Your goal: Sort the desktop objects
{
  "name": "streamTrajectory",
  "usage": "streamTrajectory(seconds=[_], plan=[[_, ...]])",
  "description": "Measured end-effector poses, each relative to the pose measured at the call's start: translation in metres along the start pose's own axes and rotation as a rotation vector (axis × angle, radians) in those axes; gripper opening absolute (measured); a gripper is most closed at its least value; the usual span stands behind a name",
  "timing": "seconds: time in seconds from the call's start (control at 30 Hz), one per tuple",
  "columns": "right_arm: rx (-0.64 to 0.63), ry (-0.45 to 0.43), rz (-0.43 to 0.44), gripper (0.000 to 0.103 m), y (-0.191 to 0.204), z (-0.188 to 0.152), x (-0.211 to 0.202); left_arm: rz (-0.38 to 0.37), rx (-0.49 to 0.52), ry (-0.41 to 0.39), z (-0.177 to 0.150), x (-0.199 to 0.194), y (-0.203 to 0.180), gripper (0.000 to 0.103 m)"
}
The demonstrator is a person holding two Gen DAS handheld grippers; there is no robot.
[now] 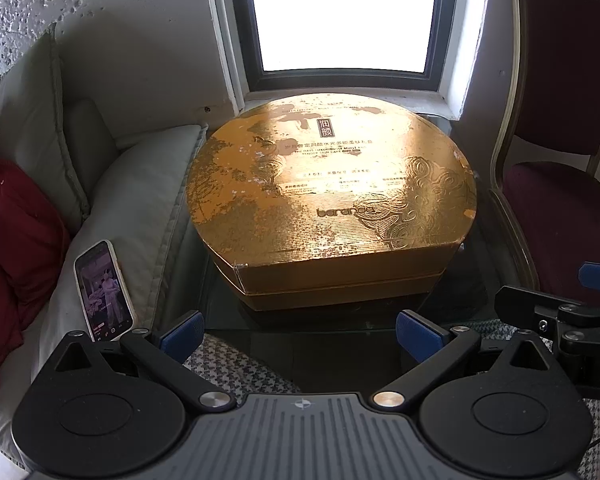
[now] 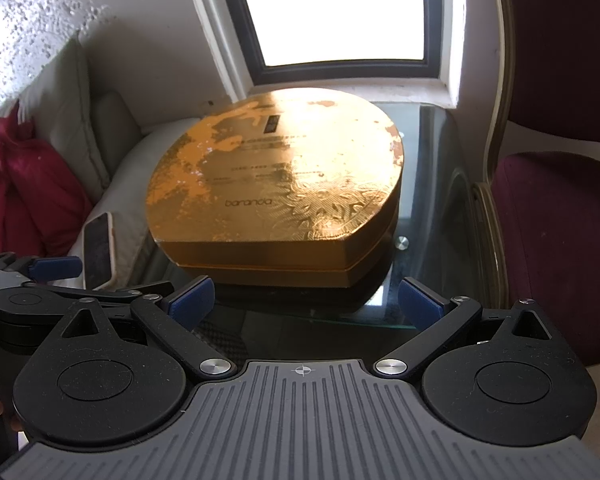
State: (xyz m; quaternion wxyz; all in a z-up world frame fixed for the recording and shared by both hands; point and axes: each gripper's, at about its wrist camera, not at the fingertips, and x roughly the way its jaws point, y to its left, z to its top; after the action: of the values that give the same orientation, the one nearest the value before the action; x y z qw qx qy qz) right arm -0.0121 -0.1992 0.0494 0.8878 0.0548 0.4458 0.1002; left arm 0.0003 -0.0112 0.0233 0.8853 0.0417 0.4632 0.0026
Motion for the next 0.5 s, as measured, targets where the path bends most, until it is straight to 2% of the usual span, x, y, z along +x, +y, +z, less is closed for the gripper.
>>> streamTrajectory(seconds=[0.5], plan=[[0.005,0.001,0.003,0.101,-0.0011,-0.0013,0.0015,-0.002,-0.001,0.004,-0.0001,0.0014,-0.0001,0.102]])
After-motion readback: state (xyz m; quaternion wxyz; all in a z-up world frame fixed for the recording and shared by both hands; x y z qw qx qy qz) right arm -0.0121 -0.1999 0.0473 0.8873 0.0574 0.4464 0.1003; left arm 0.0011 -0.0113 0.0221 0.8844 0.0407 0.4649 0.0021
